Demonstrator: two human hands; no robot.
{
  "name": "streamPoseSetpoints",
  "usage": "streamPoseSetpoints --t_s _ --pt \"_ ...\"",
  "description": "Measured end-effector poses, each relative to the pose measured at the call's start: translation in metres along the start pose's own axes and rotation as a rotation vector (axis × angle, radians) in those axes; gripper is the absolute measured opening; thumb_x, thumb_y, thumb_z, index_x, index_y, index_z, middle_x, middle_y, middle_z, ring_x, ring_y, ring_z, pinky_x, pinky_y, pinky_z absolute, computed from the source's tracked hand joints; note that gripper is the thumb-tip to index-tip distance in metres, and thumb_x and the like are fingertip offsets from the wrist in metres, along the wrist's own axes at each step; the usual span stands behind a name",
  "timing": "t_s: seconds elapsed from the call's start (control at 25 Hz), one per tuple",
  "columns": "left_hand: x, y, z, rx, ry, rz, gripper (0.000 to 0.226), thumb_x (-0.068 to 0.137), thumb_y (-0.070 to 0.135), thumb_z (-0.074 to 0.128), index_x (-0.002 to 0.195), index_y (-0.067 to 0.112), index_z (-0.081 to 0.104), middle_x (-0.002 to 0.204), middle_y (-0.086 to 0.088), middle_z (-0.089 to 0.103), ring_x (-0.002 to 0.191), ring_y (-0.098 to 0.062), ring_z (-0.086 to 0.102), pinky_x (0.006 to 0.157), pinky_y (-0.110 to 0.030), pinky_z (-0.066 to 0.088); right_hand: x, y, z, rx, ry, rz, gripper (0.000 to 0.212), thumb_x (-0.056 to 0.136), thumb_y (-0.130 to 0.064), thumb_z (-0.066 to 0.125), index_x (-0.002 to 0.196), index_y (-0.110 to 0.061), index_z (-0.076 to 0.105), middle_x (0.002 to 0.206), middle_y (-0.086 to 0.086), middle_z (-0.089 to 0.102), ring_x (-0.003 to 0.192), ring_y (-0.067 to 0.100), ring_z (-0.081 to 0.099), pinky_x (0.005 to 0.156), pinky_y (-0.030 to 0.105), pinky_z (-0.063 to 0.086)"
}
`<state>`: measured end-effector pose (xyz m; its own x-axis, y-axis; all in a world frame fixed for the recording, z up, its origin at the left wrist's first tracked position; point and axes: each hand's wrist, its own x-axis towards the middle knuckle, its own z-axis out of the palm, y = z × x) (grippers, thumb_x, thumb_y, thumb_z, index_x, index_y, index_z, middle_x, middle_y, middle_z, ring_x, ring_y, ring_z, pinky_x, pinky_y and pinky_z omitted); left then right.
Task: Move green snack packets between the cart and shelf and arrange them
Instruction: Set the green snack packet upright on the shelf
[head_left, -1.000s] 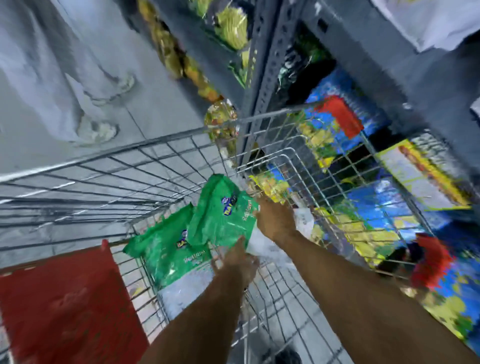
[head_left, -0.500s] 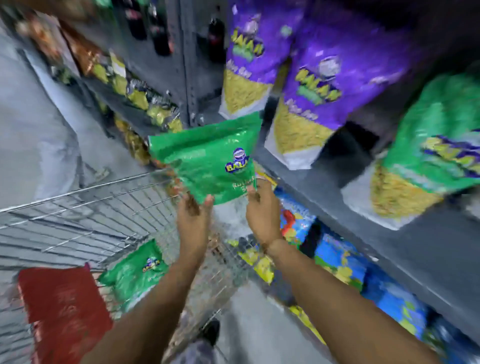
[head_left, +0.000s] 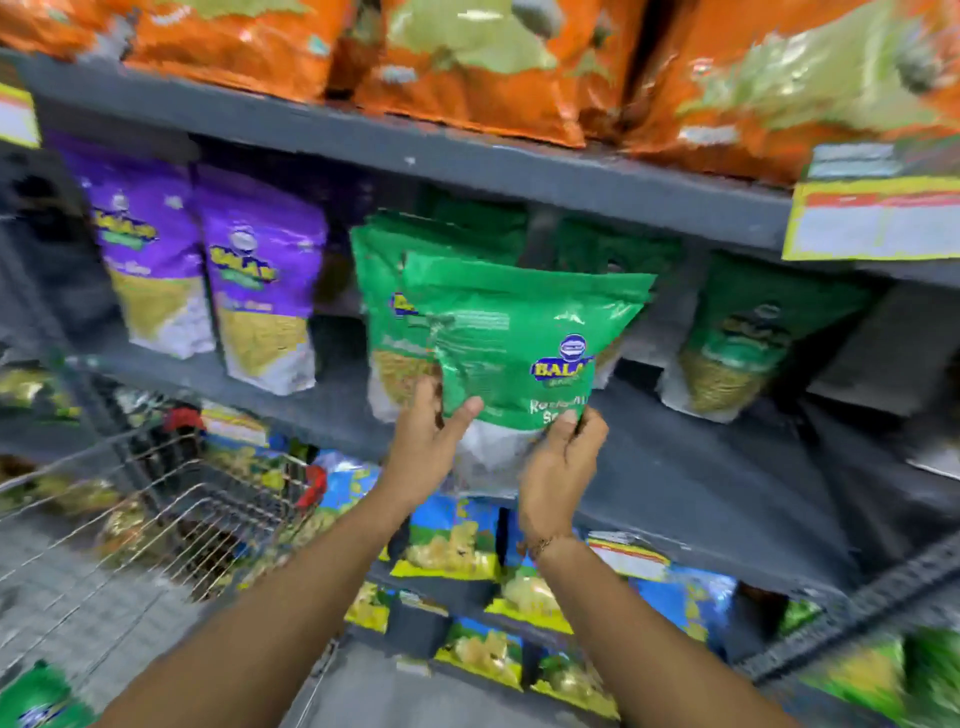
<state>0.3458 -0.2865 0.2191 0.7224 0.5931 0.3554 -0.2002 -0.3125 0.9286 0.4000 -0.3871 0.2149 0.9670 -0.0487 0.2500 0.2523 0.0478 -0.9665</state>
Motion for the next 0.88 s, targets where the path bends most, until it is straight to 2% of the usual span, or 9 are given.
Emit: streamPoseSetpoints --t_s 0.16,0.24,0.32,0.4,0.48,0.6,0.68,0.76,0.88 --pt "0.044 -0.001 0.053 0.093 -0.224 -0.147 0.04 0.091 0.019 0.05 0.126 0.004 0.036 0.123 -0.011 0.053 0.117 -0.022 0.049 0.084 -0.023 0.034 0.058 0.012 -0.025 -0.089 0.068 0.111 0.018 0.095 -0.016 0.038 0.104 -0.004 0.048 0.091 0.01 0.051 0.085 0.023 0.048 0.071 0.031 0.033" --pt "0.059 -0.01 0.065 0.136 -0.271 -0.239 0.053 0.092 0.027 0.047 0.134 0.002 0.027 0.139 -0.015 0.046 0.129 -0.028 0.042 0.099 -0.034 0.036 0.076 0.018 -0.027 -0.118 0.032 0.105 0.02 0.095 -0.014 0.04 0.109 -0.003 0.049 0.092 0.009 0.051 0.084 0.023 0.047 0.067 0.024 0.028" --pt "0.067 -0.018 0.076 0.106 -0.3 -0.363 0.064 0.093 0.036 0.042 0.141 0.003 0.017 0.148 -0.011 0.033 0.139 -0.027 0.029 0.11 -0.035 0.028 0.09 0.028 -0.024 -0.191 0.081 0.155 0.027 0.091 -0.025 0.047 0.114 -0.013 0.053 0.101 0.015 0.055 0.097 0.027 0.051 0.084 0.027 0.037" --pt "0.058 -0.015 0.089 0.037 -0.253 -0.435 0.061 0.094 0.041 0.033 0.143 0.007 0.018 0.152 -0.007 0.028 0.141 -0.022 0.024 0.107 -0.027 0.023 0.097 0.033 -0.012 -0.245 0.206 0.491 0.041 0.089 -0.038 0.047 0.128 -0.026 0.049 0.124 0.022 0.05 0.114 0.033 0.049 0.104 0.04 0.038" --pt "0.044 -0.019 0.101 -0.105 -0.082 -0.476 0.058 0.094 0.044 0.032 0.14 0.008 0.03 0.151 -0.009 0.032 0.14 -0.022 0.028 0.112 -0.031 0.021 0.103 0.032 0.0 0.002 0.202 0.73 0.047 0.089 -0.044 0.04 0.131 -0.022 0.046 0.133 0.02 0.046 0.105 0.03 0.052 0.103 0.044 0.042" --pt "0.034 -0.032 0.1 -0.209 0.109 -0.315 0.042 0.088 0.047 0.039 0.081 0.014 0.064 0.08 -0.013 0.07 0.085 -0.017 0.065 0.087 -0.041 0.046 0.123 0.028 -0.016 0.375 0.144 0.711 0.054 0.093 -0.046 0.034 0.105 -0.002 0.062 0.107 0.026 0.067 0.083 0.029 0.06 0.09 0.044 0.048" --pt "0.041 -0.041 0.093 -0.027 0.082 -0.205 0.03 0.086 0.04 0.053 0.063 0.022 0.044 0.055 0.004 0.049 0.053 0.0 0.048 0.066 -0.035 0.04 0.136 0.033 -0.039 0.47 0.298 0.634 0.05 0.095 -0.044 0.034 0.086 -0.004 0.064 0.085 0.018 0.065 0.073 0.024 0.053 0.081 0.039 0.047" --pt "0.058 -0.043 0.093 0.054 -0.032 -0.201 0.033 0.073 0.038 0.07 0.089 0.02 0.047 0.08 0.005 0.051 0.074 0.002 0.049 0.076 -0.033 0.04 0.126 0.036 -0.05 0.302 0.432 0.536 0.048 0.097 -0.041 0.03 0.09 -0.005 0.062 0.092 0.007 0.059 0.082 0.021 0.05 0.083 0.036 0.042" --pt "0.087 -0.049 0.093 0.072 -0.449 -0.349 0.104 0.055 0.05 0.078 0.139 0.027 0.023 0.132 0.008 0.041 0.124 -0.008 0.039 0.108 -0.032 0.034 0.092 0.034 -0.033 0.374 0.234 0.514 0.052 0.095 -0.046 0.026 0.12 -0.013 0.057 0.125 0.004 0.06 0.114 0.021 0.055 0.106 0.037 0.04"
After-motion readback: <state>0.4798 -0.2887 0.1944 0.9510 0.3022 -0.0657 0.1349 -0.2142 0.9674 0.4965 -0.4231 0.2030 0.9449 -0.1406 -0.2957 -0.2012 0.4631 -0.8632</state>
